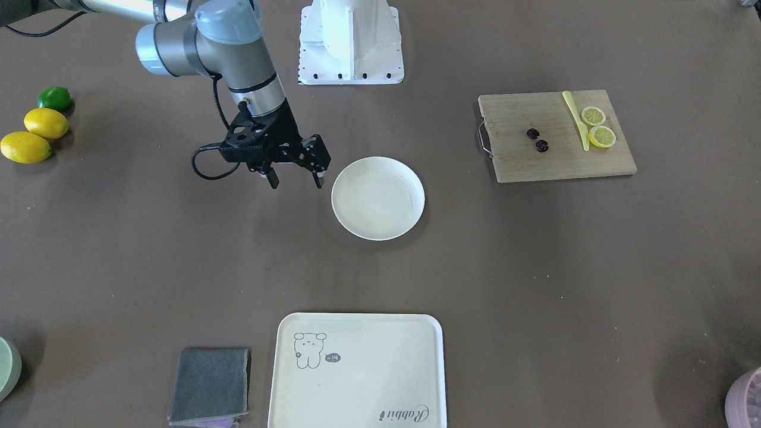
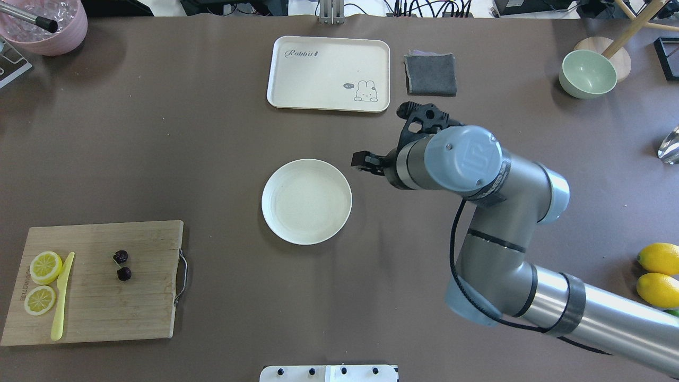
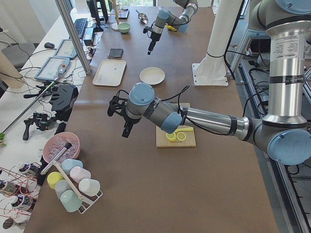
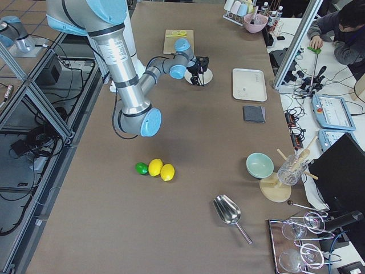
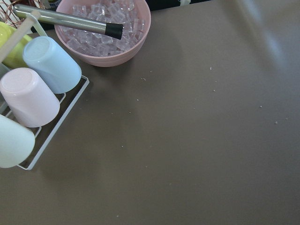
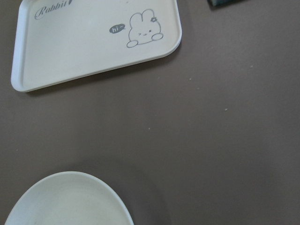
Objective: Place red cherry on plate
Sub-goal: 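Withdraw the right arm while the left gripper reaches toward the cutting board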
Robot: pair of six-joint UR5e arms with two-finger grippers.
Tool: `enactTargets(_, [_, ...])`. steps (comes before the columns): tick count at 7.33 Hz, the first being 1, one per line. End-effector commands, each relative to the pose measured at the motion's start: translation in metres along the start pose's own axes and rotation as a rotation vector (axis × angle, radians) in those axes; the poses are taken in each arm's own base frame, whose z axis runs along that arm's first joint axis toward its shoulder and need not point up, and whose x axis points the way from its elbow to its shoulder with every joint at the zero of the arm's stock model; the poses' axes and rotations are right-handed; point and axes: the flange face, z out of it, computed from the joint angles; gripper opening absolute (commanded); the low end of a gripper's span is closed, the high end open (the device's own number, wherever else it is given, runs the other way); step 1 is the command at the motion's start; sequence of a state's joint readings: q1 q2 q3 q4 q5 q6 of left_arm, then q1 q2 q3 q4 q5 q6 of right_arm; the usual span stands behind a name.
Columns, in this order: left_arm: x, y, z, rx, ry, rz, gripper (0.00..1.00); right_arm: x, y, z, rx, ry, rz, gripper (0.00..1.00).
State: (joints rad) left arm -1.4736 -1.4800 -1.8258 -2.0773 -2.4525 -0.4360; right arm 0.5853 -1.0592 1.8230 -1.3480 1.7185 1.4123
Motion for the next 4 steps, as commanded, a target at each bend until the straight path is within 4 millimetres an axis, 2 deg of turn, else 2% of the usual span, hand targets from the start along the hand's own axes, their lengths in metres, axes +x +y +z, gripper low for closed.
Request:
enactTargets(1, [0.05,0.051,0.047,-0.035,0.081,-0.142,0.98,0.073,-0.106,-0.047,-0.028,0.099,-0.105,1.0])
enactTargets(3, [0.126,0.101,0.102,-0.079,0.021,-0.191,0.98,0.195,-0.185,-0.099,-0.079,0.116,-0.246,1.0])
enactTargets(4, [0.151,0.121,0.133,-0.095,-0.011,-0.183,0.98,0.256,-0.206,-0.118,-0.094,0.134,-0.313,1.0])
